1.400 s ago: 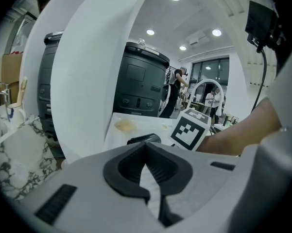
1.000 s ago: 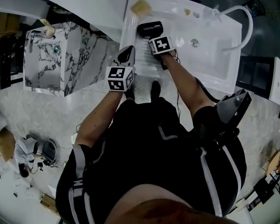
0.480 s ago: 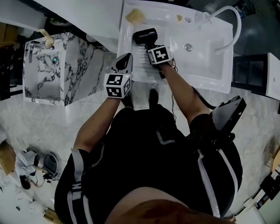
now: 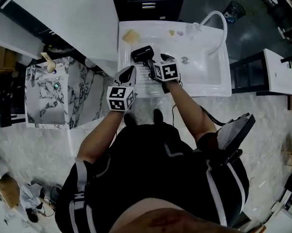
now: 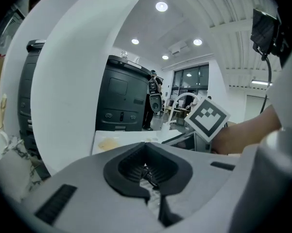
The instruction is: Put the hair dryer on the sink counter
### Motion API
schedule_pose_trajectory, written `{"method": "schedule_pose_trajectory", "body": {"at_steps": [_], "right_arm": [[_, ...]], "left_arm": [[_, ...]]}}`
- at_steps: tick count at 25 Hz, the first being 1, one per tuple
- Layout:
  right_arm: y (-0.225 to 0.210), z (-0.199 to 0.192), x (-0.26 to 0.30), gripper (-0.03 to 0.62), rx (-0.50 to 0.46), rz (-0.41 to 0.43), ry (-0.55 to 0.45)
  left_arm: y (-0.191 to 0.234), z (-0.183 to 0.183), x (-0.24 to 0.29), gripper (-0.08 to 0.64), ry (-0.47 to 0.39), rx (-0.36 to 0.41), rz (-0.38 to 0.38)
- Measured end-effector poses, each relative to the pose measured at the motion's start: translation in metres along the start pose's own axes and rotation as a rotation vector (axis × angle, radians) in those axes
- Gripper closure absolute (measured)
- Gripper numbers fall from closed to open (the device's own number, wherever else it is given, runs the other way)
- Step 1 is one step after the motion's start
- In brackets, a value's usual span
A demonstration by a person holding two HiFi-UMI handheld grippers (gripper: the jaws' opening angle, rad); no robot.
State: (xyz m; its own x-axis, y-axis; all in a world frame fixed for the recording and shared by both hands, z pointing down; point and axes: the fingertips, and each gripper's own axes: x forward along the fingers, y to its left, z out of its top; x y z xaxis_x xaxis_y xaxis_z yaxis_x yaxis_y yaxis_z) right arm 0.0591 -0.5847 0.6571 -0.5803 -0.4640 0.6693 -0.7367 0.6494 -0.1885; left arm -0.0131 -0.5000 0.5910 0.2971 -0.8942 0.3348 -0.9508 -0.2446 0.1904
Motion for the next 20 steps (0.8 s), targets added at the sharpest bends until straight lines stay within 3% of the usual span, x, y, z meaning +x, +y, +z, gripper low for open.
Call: {"method": "schedule_pose_trajectory", "body": {"at_steps": [8,11,17,20], "right_arm": [[0.032,0.046,-0.073,0.325,-0.069,0.086,-0.178],[0.037,0.060,-0.101,0.325,-0.083,0.064,-0.255],[0.038,0.084,-0.161,0.330,-0.052,-0.005,-0.408],[0.041,0.094,-0.189,0.385,-0.043,-0.049,-0.492]], "left_arm": [[-0.009,0.038,-0.019,0.558,-0.081,0.101,-0.074],[-0.013,0.054,-0.027,0.558,-0.095,0.150,-0.102],[-0.026,0.094,-0.041,0.558,-0.159,0.160,-0.123],[-0.035,0.111,-0.050,0.558,-0.185,0.180,-0.145]]}}
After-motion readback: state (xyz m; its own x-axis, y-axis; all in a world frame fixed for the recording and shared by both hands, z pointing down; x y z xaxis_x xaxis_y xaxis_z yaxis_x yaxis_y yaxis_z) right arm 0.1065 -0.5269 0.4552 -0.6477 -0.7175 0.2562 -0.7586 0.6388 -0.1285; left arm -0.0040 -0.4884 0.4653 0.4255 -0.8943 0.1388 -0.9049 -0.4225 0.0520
